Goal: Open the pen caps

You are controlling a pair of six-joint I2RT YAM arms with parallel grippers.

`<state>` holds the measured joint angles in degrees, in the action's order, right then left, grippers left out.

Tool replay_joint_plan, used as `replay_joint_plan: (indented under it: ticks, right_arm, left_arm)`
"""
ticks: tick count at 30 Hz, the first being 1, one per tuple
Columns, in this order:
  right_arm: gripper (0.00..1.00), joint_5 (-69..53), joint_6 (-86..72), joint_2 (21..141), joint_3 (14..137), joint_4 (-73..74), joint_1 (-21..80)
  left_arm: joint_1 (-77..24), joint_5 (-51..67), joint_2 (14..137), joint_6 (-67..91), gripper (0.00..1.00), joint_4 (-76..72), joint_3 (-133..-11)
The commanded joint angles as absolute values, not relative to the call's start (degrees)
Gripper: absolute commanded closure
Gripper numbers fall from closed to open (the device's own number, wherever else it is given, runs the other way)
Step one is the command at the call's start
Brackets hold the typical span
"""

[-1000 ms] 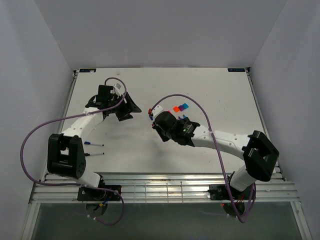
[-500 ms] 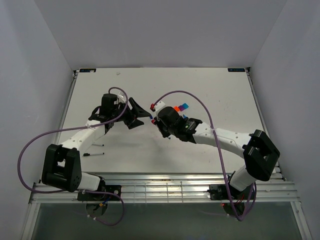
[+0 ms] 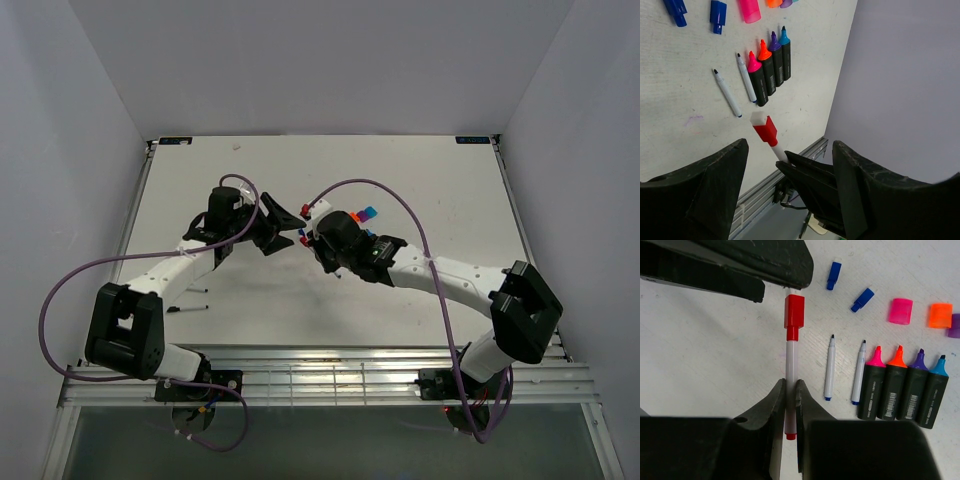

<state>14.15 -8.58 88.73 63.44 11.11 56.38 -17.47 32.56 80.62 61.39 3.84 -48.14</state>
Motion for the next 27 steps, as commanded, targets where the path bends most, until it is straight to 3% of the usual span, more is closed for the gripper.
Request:
replay_joint_plan:
  ticks: [1, 8, 27]
  right_arm:
    - [0.92, 14.2, -8.7, 85.9, 66.2, 8.0, 56.5]
    - [0.92, 13.8, -8.2, 86.3, 67.2, 7.6, 56.6]
    - [0.92, 12.9, -8.3, 86.1, 66.8, 6.7, 56.7]
  left_arm:
    - [-18.3, 31.8, 80.9, 62.3, 0.22, 2.8, -47.5]
    - [-19.7, 33.0, 83.7, 62.3, 0.22, 1.9, -49.0]
    - [-20.2, 32.0, 85.3, 64.0, 0.50, -1.5, -50.0]
